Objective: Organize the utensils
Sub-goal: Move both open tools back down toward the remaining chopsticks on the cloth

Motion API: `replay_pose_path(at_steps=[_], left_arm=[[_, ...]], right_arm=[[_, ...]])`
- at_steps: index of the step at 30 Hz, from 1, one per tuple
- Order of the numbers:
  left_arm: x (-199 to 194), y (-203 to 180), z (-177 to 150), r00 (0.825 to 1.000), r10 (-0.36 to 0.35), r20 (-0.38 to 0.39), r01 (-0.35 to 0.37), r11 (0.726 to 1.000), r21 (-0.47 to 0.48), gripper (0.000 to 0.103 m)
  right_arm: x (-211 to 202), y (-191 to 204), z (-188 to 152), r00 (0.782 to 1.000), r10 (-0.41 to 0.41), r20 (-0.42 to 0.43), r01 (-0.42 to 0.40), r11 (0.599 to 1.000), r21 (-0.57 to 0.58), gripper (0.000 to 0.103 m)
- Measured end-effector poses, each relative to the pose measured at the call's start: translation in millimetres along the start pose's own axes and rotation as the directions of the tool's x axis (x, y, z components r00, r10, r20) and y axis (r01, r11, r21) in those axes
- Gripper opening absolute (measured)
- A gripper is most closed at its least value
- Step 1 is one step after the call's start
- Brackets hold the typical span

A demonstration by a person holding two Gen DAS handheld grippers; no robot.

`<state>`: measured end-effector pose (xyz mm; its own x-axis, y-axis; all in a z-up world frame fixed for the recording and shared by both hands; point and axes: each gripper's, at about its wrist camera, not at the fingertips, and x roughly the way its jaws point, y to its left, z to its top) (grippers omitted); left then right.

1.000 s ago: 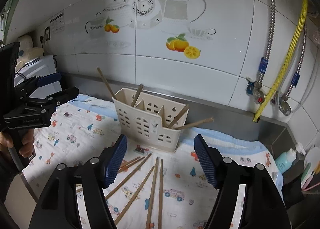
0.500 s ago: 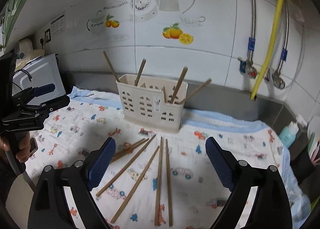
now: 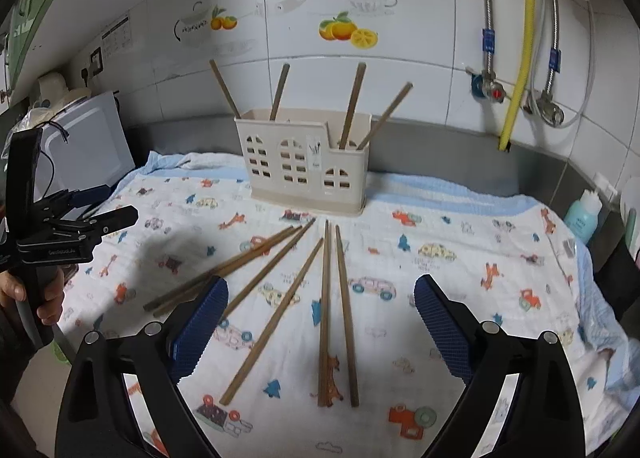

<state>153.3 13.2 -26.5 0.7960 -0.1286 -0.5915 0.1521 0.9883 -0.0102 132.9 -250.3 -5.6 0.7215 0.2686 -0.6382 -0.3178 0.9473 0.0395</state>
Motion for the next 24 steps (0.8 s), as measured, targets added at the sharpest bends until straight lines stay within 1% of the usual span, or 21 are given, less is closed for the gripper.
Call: replay_pose_path(at_steps=[3,6,10,13,24], left_arm=[[4.8,0.1,-9.5,1.000,0.005,-0.022,-0.005,1.000,0.009,0.098],[11.3,-0.9,-17.1,0.999,-0.005,-0.050,0.005,1.000,0.008,0.098],[22.0,-6.2,-25.4,0.996,-0.018,-0.083,0.021,0.999,0.038,0.098],[30.1,-10.0,-30.6,0.994,-0.015,-0.105,0.020,0.998,0.052,0.098],[46.4,-8.7,-38.1,0.989,-0.031,-0.144,0.038,0.998,0.046,0.098]], right_arm=[[3.8,-2.2,-9.4,1.000,0.005,-0.017,-0.004,1.000,0.013,0.091],[7.8,-4.5,-16.3,0.999,0.012,-0.031,-0.011,1.000,0.022,0.091],[14.6,-5.3,-27.2,0.999,-0.001,-0.043,0.002,1.000,0.007,0.091],[21.7,-8.0,-33.6,0.998,0.001,-0.066,0.000,1.000,0.011,0.091],[42.1,-19.9,-51.8,0.993,0.008,-0.116,-0.004,0.999,0.037,0.091]])
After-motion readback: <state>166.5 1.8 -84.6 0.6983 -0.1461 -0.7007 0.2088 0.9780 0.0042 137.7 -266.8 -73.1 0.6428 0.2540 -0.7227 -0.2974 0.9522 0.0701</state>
